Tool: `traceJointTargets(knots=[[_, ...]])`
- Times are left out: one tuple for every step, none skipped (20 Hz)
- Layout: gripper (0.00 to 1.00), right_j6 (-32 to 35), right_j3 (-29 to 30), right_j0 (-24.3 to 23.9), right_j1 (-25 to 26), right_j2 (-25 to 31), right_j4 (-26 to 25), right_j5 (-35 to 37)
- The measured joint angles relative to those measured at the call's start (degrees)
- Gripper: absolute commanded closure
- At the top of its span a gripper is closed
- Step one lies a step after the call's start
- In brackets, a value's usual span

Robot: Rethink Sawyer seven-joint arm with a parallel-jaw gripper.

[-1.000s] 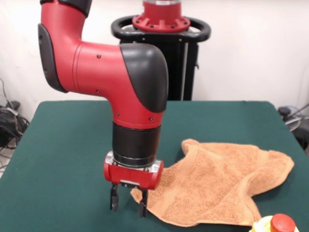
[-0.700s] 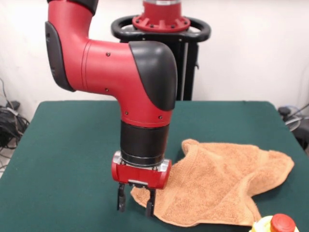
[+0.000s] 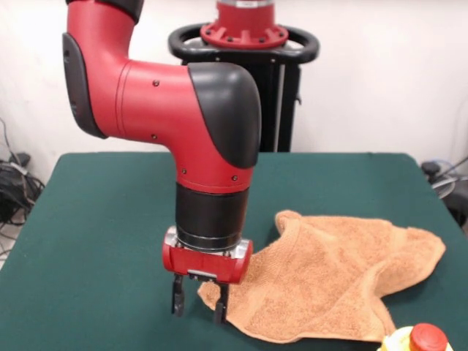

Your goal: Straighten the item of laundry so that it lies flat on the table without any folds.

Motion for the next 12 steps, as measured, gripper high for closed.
traceJointTargets(knots=[[0.0, 0.0, 0.0, -0.15, 0.0, 0.0, 0.07, 0.42], [0.0, 0.0, -0.01, -0.38, 0.0, 0.0, 0.12, 1.0], [0.0, 0.0, 0.0, -0.52, 0.0, 0.0, 0.11, 1.36], [0.0, 0.0, 0.0, -0.66, 0.0, 0.0, 0.11, 1.73], [0.0, 0.0, 0.0, -0.77, 0.0, 0.0, 0.11, 2.04], [0.0, 0.0, -0.01, -0.9, 0.01, 0.0, 0.12, 2.35], [0.0, 0.0, 0.0, -1.02, 0.02, 0.0, 0.11, 2.6], [0.0, 0.0, -0.01, -1.1, 0.04, 0.0, 0.11, 2.75], [0.0, 0.0, -0.01, -1.14, 0.06, 0.0, 0.11, 2.78], [0.0, 0.0, -0.01, -1.18, 0.08, 0.0, 0.11, 2.81], [0.0, 0.0, -0.01, -1.22, 0.11, 0.0, 0.11, 2.84], [0.0, 0.0, -0.01, -1.26, 0.13, 0.01, 0.12, 2.87]])
